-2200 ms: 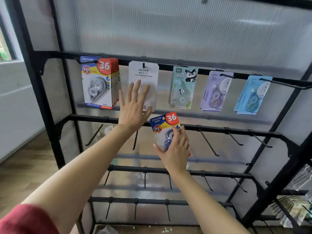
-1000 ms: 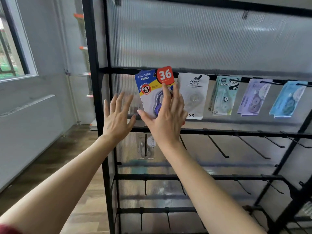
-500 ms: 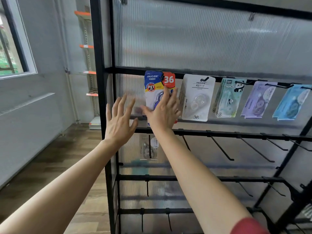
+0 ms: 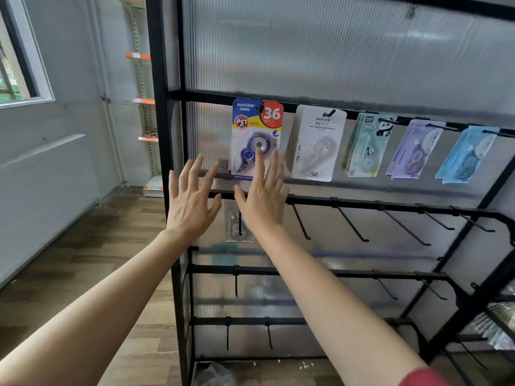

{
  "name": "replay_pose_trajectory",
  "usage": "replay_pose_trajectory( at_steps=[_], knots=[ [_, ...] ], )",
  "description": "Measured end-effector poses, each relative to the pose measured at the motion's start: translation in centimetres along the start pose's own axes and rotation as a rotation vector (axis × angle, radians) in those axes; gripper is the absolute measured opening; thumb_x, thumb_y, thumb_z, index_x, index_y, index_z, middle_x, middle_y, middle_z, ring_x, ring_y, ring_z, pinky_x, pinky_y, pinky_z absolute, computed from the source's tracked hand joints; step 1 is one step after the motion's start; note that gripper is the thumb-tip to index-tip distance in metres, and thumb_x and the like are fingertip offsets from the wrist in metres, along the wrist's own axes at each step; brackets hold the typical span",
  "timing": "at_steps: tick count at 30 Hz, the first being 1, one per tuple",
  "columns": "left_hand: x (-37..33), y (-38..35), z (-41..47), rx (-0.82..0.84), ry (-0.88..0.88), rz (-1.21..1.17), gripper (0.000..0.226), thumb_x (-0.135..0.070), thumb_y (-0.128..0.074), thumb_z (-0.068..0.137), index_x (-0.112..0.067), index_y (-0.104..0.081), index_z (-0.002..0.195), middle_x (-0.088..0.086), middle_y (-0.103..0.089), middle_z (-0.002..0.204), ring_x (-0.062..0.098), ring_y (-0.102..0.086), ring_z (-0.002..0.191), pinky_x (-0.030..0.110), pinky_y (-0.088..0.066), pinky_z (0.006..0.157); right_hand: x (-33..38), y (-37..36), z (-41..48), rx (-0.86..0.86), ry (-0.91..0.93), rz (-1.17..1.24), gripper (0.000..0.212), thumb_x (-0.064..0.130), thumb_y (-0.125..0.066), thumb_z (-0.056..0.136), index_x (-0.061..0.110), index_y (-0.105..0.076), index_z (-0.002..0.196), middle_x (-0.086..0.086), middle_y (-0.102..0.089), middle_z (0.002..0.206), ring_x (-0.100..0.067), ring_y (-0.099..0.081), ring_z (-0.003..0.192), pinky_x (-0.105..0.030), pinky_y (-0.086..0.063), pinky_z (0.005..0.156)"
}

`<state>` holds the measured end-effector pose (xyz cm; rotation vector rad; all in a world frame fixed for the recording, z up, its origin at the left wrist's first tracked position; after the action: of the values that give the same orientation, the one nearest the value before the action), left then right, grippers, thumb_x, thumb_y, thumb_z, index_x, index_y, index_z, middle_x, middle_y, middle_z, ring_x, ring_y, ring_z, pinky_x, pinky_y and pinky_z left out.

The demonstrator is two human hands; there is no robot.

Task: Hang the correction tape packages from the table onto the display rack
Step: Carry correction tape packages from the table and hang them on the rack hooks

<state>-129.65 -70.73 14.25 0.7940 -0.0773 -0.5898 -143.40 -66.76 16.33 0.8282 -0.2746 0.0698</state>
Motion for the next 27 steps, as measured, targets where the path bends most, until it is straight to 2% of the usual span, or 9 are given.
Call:
replay_pose_trajectory(
  at_steps=[3, 8, 12, 17, 22, 27],
  knots=[
    [-0.8, -0.2, -2.5, 0.022, 0.032, 0.000, 0.065, -0.031, -0.054, 0.091, -0.022, -0.025, 0.149, 0.013, -0.015, 0.157, 0.030, -0.008, 0.145, 0.052, 0.000, 0.115, -0.7, -1.0, -4.7, 0.108, 0.038, 0.016, 0.079, 0.044, -0.046, 0.094, 0.021, 0.003, 0.152, -0.012, 0.006, 0.159, -0.032, -0.004, 0.146, -0.051, -0.023, 0.110],
    [-2.7, -0.4, -9.0, 0.124, 0.121, 0.052, 0.066, -0.035, -0.048, 0.093, -0.026, -0.018, 0.151, 0.009, -0.007, 0.159, 0.027, -0.001, 0.145, 0.046, 0.009, 0.114, -2.1, -2.2, -12.0, 0.263, 0.069, 0.089, 0.079, 0.041, -0.048, 0.095, 0.023, 0.003, 0.152, -0.013, 0.005, 0.159, -0.033, -0.002, 0.146, -0.051, -0.016, 0.113],
    [-4.4, 0.5, -15.8, 0.195, 0.235, 0.095, 0.065, -0.037, -0.044, 0.093, -0.027, -0.015, 0.151, 0.008, -0.007, 0.159, 0.028, -0.001, 0.146, 0.047, 0.009, 0.114, -2.9, -2.7, -17.6, 0.401, 0.094, 0.142, 0.079, 0.039, -0.047, 0.095, 0.025, 0.007, 0.151, -0.011, 0.008, 0.159, -0.032, 0.002, 0.146, -0.051, -0.012, 0.114],
    [-6.8, 3.8, -26.8, 0.282, 0.445, 0.216, 0.064, -0.039, -0.043, 0.095, -0.028, -0.013, 0.151, 0.007, -0.005, 0.159, 0.025, 0.002, 0.146, 0.047, 0.010, 0.114, -3.6, -2.0, -25.7, 0.584, 0.170, 0.151, 0.078, 0.036, -0.048, 0.095, 0.023, 0.004, 0.152, -0.013, 0.005, 0.159, -0.035, -0.001, 0.146, -0.051, -0.015, 0.114],
    [-9.8, 9.4, -39.2, 0.340, 0.689, 0.326, 0.069, -0.040, -0.047, 0.092, -0.027, -0.015, 0.151, 0.007, -0.009, 0.159, 0.027, -0.003, 0.146, 0.050, 0.003, 0.115, -2.0, -0.1, -34.6, 0.773, 0.308, 0.164, 0.078, 0.035, -0.048, 0.095, 0.025, 0.004, 0.151, -0.011, 0.002, 0.159, -0.032, -0.004, 0.145, -0.052, -0.016, 0.112],
    [-12.1, 17.2, -51.5, 0.355, 0.990, 0.450, 0.073, -0.039, -0.052, 0.089, -0.025, -0.018, 0.151, 0.006, -0.014, 0.158, 0.027, -0.011, 0.145, 0.052, -0.004, 0.114, 3.2, 3.0, -43.6, 0.900, 0.554, 0.196, 0.082, 0.036, -0.049, 0.092, 0.028, 0.007, 0.151, -0.012, 0.003, 0.159, -0.033, -0.006, 0.145, -0.054, -0.016, 0.112]
  ],
)
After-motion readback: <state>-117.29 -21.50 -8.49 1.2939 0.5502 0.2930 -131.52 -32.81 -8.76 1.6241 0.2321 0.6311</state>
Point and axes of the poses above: each hand's wrist, its own z-axis towards the middle knuckle, its own y-axis out of the back of the hand, x = y × z, the point moved 3 cm from there along z, towards the middle knuckle
